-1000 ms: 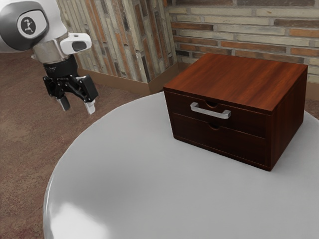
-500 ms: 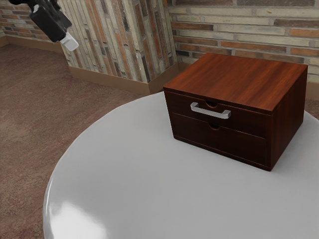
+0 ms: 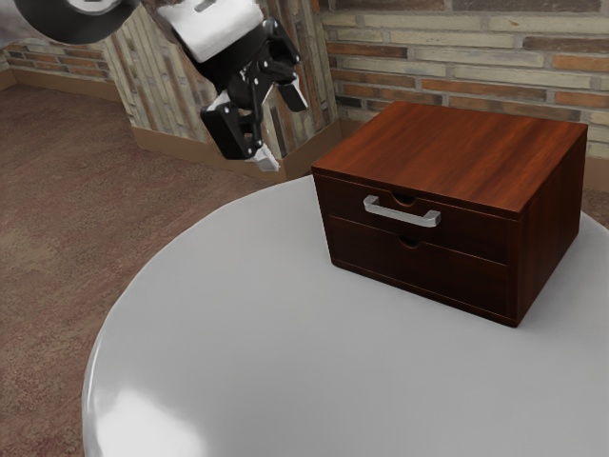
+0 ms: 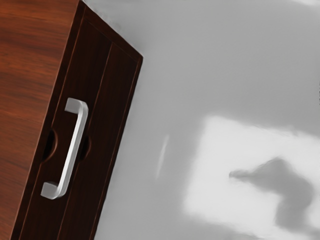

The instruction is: Pull the drawer handle with one arm to open the drawer

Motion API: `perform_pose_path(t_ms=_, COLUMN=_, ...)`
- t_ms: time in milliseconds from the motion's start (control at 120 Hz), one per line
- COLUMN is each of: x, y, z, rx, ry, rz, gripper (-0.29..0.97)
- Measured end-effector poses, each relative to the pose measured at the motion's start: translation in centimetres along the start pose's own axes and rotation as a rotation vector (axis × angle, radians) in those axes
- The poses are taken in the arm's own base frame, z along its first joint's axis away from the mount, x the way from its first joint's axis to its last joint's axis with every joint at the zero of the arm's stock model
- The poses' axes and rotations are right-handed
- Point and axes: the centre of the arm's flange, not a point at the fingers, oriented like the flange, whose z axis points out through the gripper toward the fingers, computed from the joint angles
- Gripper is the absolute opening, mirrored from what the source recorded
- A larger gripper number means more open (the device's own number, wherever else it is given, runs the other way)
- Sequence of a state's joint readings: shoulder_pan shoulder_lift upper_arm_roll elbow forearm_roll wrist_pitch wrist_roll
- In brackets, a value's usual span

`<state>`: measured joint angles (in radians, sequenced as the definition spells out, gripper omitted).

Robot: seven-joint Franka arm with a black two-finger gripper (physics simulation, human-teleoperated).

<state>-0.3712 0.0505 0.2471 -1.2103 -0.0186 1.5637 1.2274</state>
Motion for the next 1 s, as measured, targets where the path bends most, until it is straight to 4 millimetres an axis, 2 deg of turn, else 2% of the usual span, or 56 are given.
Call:
perform_pose_path(t_ms=83, x=-1.6, y=-1.4, z=5.8, rx=-0.051, ry=-0.024, rz=0.014, gripper=0.68)
perform_pose_path(t_ms=150, x=-3.3, y=-2.9, z=9.0, rx=-0.057, ry=-0.033, rz=0.01, gripper=0.68)
perform_pose_path(t_ms=200, x=-3.7, y=-3.8, z=11.0, rx=-0.056, ry=-0.038, rz=0.021, gripper=0.67)
perform_pose_path(t_ms=358, x=-1.0, y=-5.4, z=14.8, rx=-0.034, ry=-0.002, rz=0.104, gripper=0.65)
perform_pose_path(t_ms=483, x=-0.5, y=-6.5, z=17.8, rx=-0.032, ry=0.019, rz=0.127, gripper=0.63)
perform_pose_path(t_ms=550, x=-0.3, y=-6.9, z=18.4, rx=-0.02, ry=0.027, rz=0.138, gripper=0.62)
perform_pose_path(t_ms=800, x=-0.1, y=-7.4, z=19.0, rx=0.01, ry=0.038, rz=0.149, gripper=0.63)
perform_pose_path(t_ms=908, x=-0.2, y=-7.5, z=19.3, rx=0.014, ry=0.03, rz=0.144, gripper=0.58)
perform_pose_path(t_ms=1000, x=-0.4, y=-7.6, z=19.5, rx=0.026, ry=0.02, rz=0.138, gripper=0.49)
